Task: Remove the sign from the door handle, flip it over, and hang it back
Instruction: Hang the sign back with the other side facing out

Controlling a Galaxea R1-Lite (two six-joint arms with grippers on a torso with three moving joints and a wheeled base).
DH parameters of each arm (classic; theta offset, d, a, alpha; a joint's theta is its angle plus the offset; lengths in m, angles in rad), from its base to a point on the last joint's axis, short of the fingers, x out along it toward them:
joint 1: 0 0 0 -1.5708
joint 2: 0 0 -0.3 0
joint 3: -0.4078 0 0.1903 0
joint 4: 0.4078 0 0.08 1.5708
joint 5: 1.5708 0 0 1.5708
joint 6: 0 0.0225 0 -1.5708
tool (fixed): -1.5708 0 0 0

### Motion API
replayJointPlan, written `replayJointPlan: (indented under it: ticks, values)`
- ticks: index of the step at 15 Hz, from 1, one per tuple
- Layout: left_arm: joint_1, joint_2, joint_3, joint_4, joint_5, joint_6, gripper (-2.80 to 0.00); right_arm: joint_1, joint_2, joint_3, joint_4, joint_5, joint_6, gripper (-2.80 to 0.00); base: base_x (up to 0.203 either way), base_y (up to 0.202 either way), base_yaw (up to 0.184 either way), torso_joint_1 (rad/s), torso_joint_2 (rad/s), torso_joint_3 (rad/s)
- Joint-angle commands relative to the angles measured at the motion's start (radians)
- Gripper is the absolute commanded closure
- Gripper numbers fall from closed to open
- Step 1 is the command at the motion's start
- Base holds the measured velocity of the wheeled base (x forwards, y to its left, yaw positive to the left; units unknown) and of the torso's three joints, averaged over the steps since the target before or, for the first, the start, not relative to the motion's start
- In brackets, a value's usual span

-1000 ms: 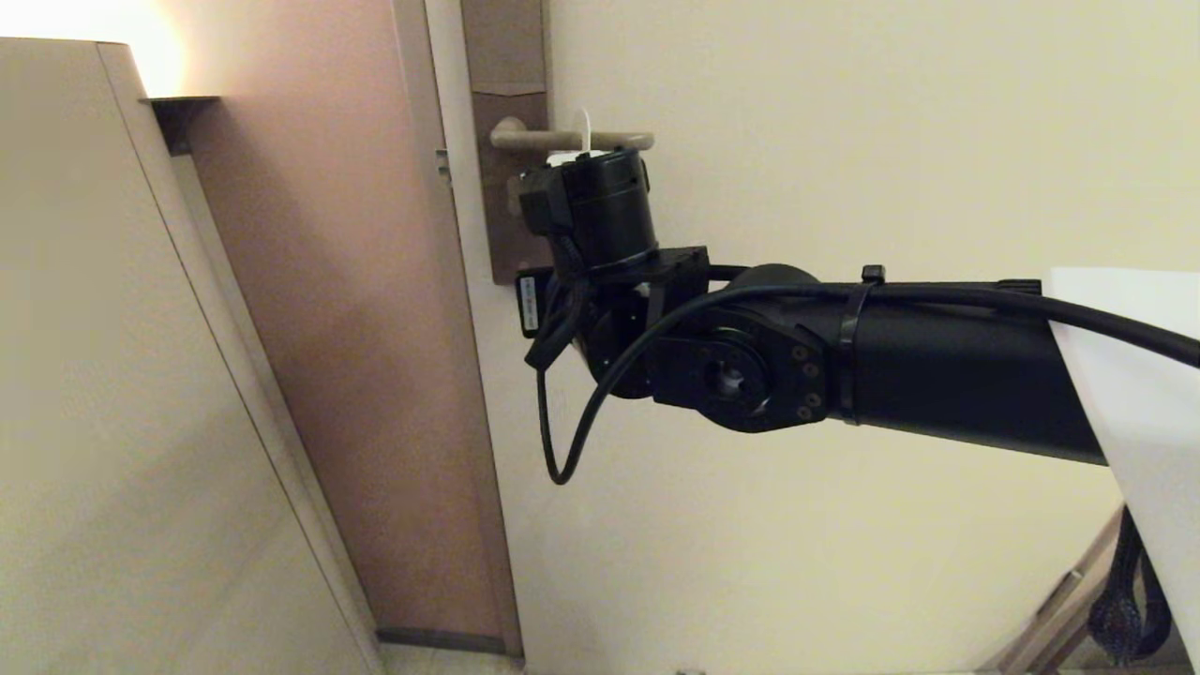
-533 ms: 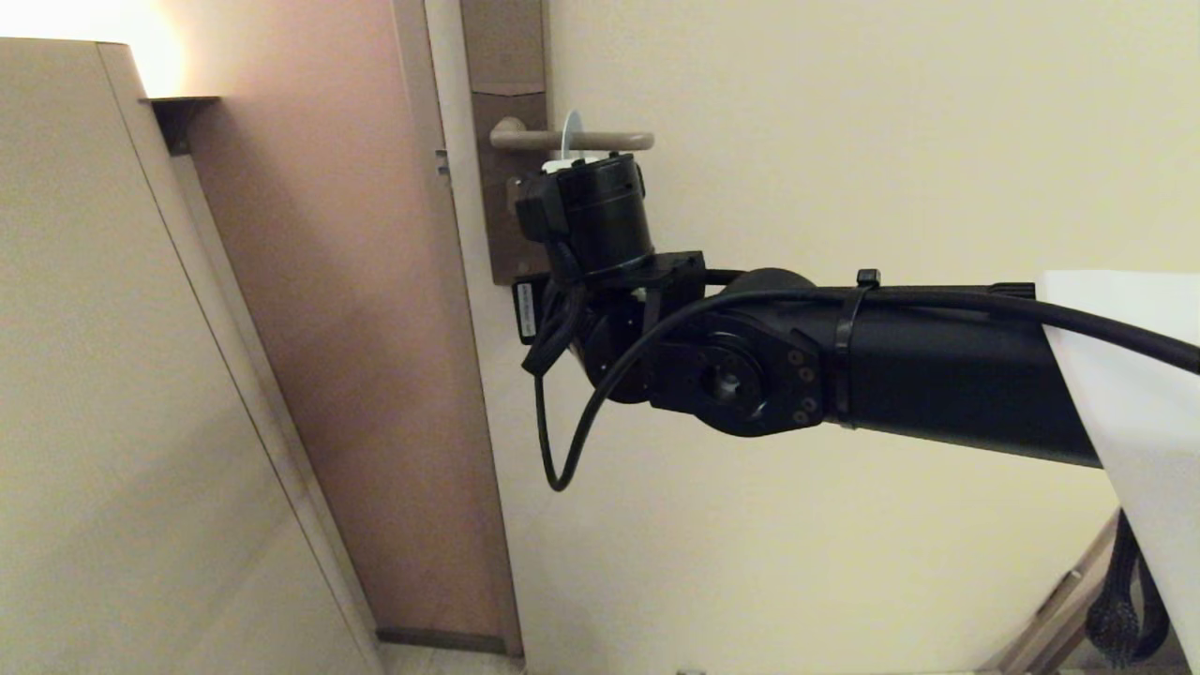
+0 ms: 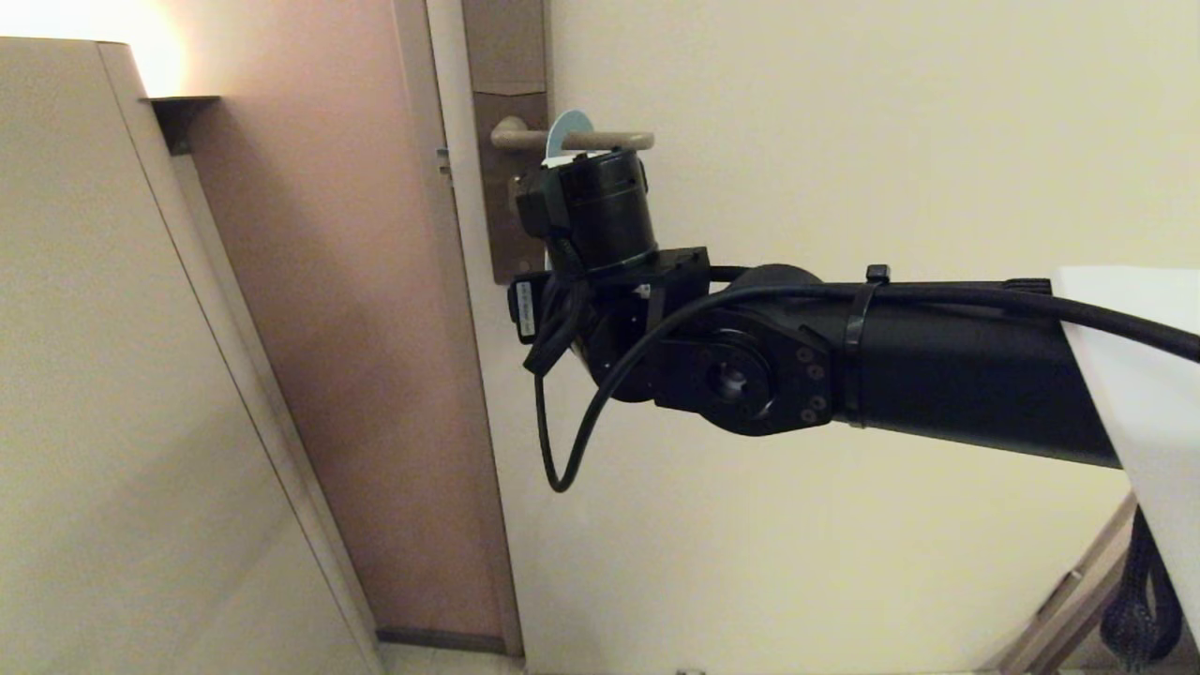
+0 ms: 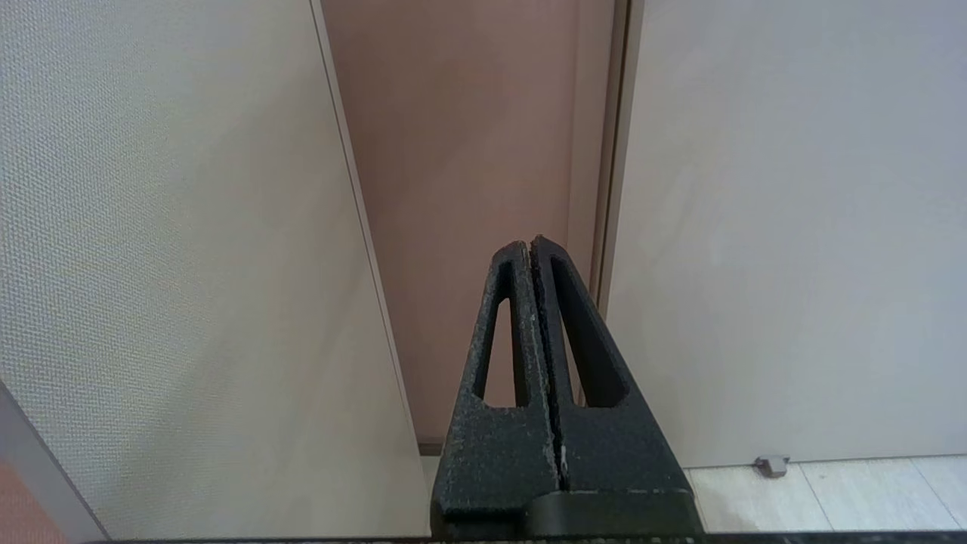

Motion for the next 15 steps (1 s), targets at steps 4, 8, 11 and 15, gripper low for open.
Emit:
replayJointPlan:
  ticks: [4,8,11,15]
  values:
    - [0.0,0.001,0.0,-0.001,0.0,0.0,0.0,0.0,-0.126,0.085,0.063,0.066,0.004,-2.8,0.0,0.0,0.0,0.0,0.0,0.0]
    - [0.0,0.001,0.0,-0.001,0.0,0.0,0.0,-0.001,-0.188,0.14,0.07,0.095,0.0,-2.8,0.0,0.0,0.0,0.0,0.0,0.0]
    - [0.0,0.001,0.0,-0.001,0.0,0.0,0.0,0.0,-0.207,0.148,0.077,0.095,-0.001,-2.8,0.0,0.0,0.0,0.0,0.0,0.0]
    - [0.0,0.001,0.0,-0.001,-0.001,0.0,0.0,0.0,-0.216,0.175,0.076,0.095,-0.001,0.0,0.0,0.0,0.0,0.0,0.0,0.0]
